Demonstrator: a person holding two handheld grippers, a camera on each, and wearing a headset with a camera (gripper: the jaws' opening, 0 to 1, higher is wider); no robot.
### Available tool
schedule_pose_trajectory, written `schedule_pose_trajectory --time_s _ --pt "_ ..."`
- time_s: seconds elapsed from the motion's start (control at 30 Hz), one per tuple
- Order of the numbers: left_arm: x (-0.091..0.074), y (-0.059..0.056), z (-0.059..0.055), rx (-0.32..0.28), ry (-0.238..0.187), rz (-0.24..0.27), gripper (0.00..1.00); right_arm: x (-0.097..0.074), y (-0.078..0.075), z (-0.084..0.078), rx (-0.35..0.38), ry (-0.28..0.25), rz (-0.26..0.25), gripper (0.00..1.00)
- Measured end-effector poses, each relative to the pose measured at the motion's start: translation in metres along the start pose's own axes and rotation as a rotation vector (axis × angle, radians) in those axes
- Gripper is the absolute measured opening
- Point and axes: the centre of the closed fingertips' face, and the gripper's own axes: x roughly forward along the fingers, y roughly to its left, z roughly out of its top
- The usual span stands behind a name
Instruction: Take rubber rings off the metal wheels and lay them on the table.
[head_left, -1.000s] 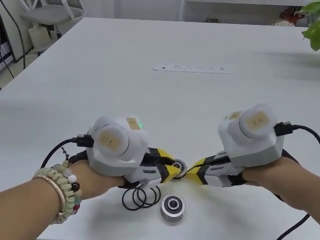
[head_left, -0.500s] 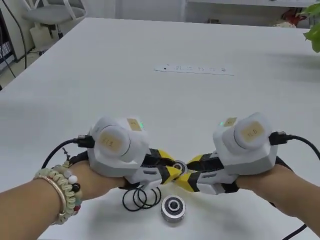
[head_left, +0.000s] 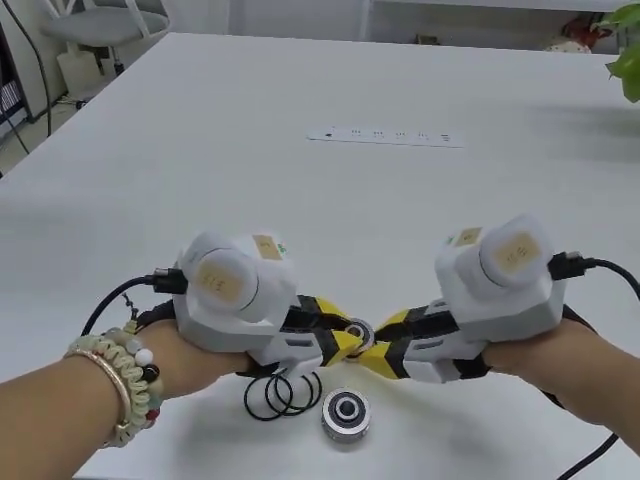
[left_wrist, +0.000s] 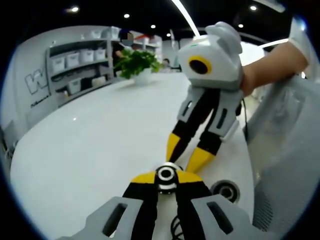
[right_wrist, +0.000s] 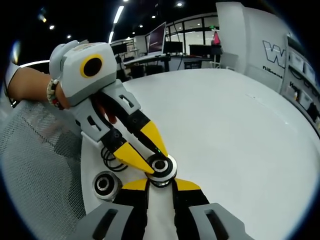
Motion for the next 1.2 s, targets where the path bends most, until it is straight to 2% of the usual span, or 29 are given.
schedule_pose_trajectory --time_s 0.77,0.83,1.0,1.1,1.13,1.17,1.2 --pt "0.0003 0.0005 0.0001 -0.003 0.001 0.003 0.13 -0.0024 0.0015 -0.0022 0.045 0.006 0.023 0.10" --pt "0.0003 0.0006 0.0001 -0.003 0.001 0.002 0.13 -0.0026 0.0010 -0.0023 0.073 0.005 0.026 0.11" --pt "0.0005 0.0006 0.0001 -0.002 0.001 0.001 0.13 -0.0011 0.0016 -0.0015 0.040 0.000 0.012 0.15" --pt "0.0004 0.0005 0.0000 -0.002 0.001 0.001 0.13 0.0009 0.0056 0.0031 0.049 -0.022 0.028 0.23" --pt "0.0003 0.0005 0.0000 -0.002 0.001 0.001 0.13 0.0014 0.0030 0.0063 0.023 -0.037 0.006 0.24" --pt "0.0003 0.0004 0.0000 -0.002 0.001 0.001 0.13 0.0011 0.0009 0.0060 0.005 -0.031 -0.008 0.23" --pt "0.0002 0.0003 0.0000 -0.002 0.001 0.002 0.13 0.0016 0.0014 0.0067 -0.002 -0.034 -0.006 0.23"
